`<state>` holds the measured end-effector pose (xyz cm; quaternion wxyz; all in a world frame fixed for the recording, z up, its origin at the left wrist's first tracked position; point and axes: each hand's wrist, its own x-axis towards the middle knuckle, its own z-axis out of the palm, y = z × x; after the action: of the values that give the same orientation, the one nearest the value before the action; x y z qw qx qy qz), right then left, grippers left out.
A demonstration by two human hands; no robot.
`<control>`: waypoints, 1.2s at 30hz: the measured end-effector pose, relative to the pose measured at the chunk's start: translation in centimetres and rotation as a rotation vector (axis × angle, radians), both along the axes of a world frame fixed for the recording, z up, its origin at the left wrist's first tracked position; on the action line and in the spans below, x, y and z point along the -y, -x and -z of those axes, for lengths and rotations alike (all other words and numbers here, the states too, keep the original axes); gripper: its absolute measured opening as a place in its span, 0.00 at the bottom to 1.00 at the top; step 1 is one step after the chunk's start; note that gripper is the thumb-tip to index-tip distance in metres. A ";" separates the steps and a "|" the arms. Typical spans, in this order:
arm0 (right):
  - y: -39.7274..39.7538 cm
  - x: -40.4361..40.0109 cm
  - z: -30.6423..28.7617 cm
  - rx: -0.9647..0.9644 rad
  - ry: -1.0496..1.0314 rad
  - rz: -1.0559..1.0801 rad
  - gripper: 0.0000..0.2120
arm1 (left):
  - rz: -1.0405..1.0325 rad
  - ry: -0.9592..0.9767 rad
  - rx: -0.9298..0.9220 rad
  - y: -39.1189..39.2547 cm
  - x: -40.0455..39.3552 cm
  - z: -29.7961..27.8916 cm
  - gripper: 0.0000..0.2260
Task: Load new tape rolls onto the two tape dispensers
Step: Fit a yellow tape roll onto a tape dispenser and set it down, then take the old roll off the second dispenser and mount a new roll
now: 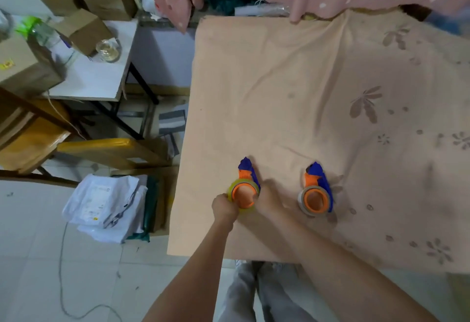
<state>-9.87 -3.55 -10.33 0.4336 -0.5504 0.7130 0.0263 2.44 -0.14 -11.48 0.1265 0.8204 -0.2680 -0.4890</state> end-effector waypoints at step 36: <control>21.1 -6.5 -8.0 -0.109 0.421 0.676 0.11 | 0.341 0.216 -0.670 21.0 0.3 -7.0 0.13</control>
<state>-31.00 2.99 -2.37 0.2571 -0.3596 0.8655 -0.2355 -18.57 -0.48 -4.48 0.2097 0.5409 -0.3943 -0.7128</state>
